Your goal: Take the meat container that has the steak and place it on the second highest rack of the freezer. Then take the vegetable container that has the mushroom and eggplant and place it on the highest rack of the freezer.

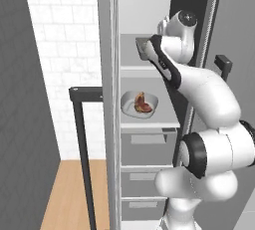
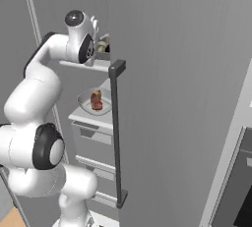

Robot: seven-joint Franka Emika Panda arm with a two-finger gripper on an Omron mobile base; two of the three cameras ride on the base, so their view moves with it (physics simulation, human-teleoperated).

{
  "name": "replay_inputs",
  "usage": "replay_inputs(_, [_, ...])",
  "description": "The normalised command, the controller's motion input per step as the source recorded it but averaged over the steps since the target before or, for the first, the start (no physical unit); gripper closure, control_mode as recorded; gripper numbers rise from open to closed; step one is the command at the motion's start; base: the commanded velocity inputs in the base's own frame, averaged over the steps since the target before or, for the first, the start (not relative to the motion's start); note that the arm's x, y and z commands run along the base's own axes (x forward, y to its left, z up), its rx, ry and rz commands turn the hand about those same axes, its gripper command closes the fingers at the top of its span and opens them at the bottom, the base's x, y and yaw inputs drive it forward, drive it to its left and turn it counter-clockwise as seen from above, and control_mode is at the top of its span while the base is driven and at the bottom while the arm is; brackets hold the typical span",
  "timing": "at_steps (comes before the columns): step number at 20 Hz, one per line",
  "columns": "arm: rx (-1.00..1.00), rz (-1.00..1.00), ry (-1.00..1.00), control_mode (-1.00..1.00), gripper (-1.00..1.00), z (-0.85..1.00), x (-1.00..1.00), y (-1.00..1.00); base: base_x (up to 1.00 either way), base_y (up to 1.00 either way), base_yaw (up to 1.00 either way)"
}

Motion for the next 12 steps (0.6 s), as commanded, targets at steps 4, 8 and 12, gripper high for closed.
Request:
replay_inputs(4, [-0.01,0.00,-0.04,-1.00,-1.00,0.42,-1.00,0.00,0.00,0.00,0.00])
replay_inputs(8, [-0.04,0.01,0.00,-1.00,-1.00,0.42,-1.00,0.00,0.00,0.00,0.00])
replay_inputs(12, [-0.03,0.00,-0.01,-1.00,-1.00,0.33,-1.00,0.00,0.00,0.00,0.00])
